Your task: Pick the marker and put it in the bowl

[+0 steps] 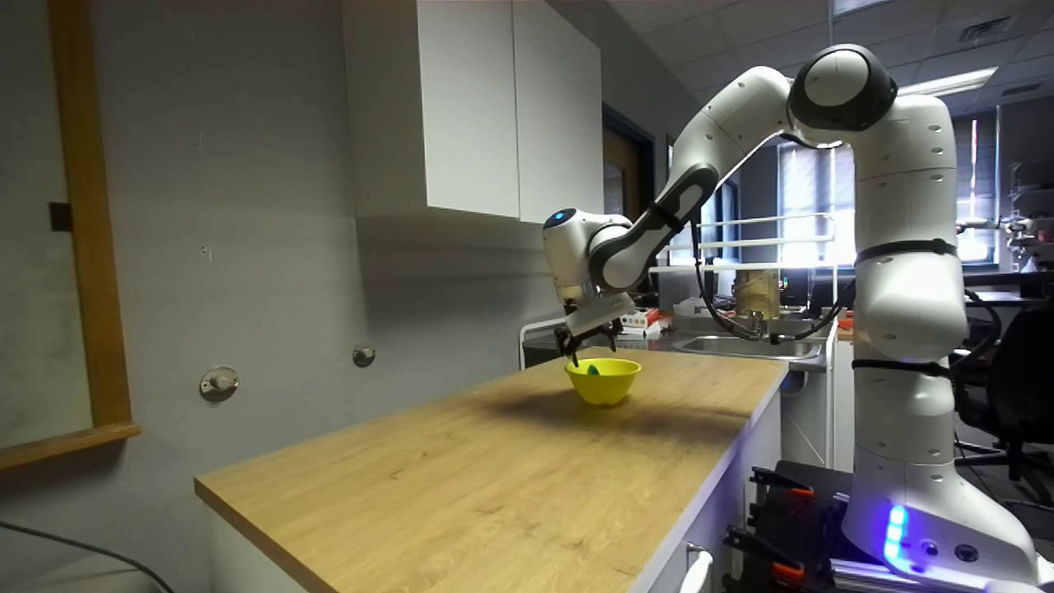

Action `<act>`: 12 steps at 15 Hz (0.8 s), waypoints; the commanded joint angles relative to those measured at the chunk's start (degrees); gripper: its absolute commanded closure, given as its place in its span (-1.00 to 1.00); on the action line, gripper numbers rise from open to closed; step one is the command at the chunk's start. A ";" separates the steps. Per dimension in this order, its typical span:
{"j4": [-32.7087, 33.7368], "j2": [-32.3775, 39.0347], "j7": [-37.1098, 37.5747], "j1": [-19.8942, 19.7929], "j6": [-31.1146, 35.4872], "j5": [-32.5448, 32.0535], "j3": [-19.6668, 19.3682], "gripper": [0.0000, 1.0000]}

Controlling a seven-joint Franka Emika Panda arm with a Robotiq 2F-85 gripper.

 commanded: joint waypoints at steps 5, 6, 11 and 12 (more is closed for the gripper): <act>-3.58 -6.90 -18.20 0.86 1.48 8.53 0.76 -1.00; -3.76 -7.98 -20.82 1.01 1.12 9.55 0.99 -1.00; -4.43 -12.31 -29.61 0.79 0.96 11.00 2.24 -1.00; -4.39 -12.99 -31.50 0.82 0.49 11.82 2.42 -1.00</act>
